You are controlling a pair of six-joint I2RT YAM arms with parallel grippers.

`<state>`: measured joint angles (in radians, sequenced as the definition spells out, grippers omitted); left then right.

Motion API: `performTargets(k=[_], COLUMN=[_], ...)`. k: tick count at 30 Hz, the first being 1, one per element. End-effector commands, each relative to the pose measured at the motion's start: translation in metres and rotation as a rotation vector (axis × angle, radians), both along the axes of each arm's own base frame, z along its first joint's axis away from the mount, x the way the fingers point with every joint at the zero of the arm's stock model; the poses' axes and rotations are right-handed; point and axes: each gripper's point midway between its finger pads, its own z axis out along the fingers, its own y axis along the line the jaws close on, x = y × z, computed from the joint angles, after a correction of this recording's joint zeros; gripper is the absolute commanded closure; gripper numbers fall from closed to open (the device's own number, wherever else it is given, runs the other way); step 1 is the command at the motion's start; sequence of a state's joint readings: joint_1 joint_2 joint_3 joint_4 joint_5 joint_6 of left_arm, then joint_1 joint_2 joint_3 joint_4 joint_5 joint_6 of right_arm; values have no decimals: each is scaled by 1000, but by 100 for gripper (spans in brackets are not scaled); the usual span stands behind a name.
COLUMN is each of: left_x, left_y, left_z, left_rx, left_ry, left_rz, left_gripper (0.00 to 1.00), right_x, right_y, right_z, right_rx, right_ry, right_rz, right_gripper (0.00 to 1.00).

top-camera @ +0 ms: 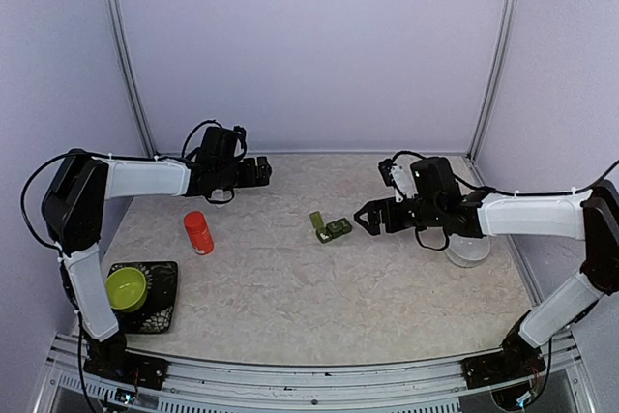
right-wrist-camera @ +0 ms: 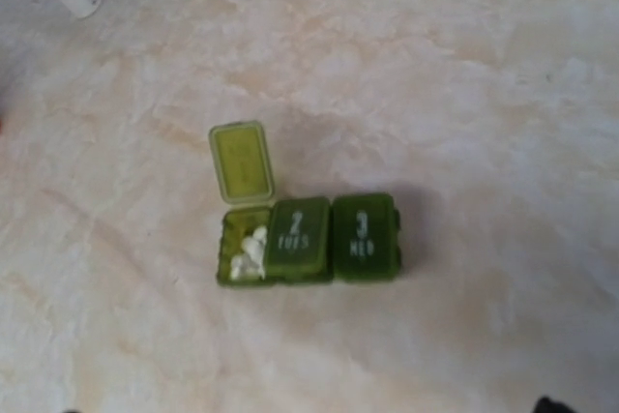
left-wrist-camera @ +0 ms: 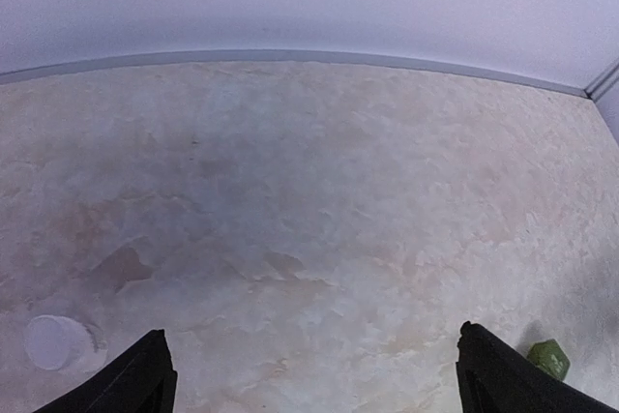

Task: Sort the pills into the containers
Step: Place the pill bottle at the center of the board, then adjust the pill container at the center of the board.

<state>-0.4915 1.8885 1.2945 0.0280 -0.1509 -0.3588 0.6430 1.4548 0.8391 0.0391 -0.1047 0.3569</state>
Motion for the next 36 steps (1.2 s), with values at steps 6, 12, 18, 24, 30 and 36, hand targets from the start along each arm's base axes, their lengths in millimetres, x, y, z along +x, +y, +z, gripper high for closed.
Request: performTargets(k=[6,12,18,24,30,36], left_x=[-20,-28,-41,-50,-56,-62], left_y=[-82,-110,-133,-135,-134,-137], left_z=[-29,-40,-47,-50,-52,-54], left_rx=[-223,-342,-379,-393,-412,-424], left_ry=[44,78,99,106,115,126], left_rz=[-313,-414,-485,-480,-487,-513], left_gripper=[3,7,10,10,11,11], right_x=[49,62,73,69,72,62], right_y=[24,27,22,35,43,53], right_z=[-37,-60,-77,-79,-85,-88], right_rx=[45,55,92,168,201,261], right_ry=[160,200,249,262,274,292], right_rz=[96,119,147,242,269,343], right_gripper=[0,0,7,8,8,13])
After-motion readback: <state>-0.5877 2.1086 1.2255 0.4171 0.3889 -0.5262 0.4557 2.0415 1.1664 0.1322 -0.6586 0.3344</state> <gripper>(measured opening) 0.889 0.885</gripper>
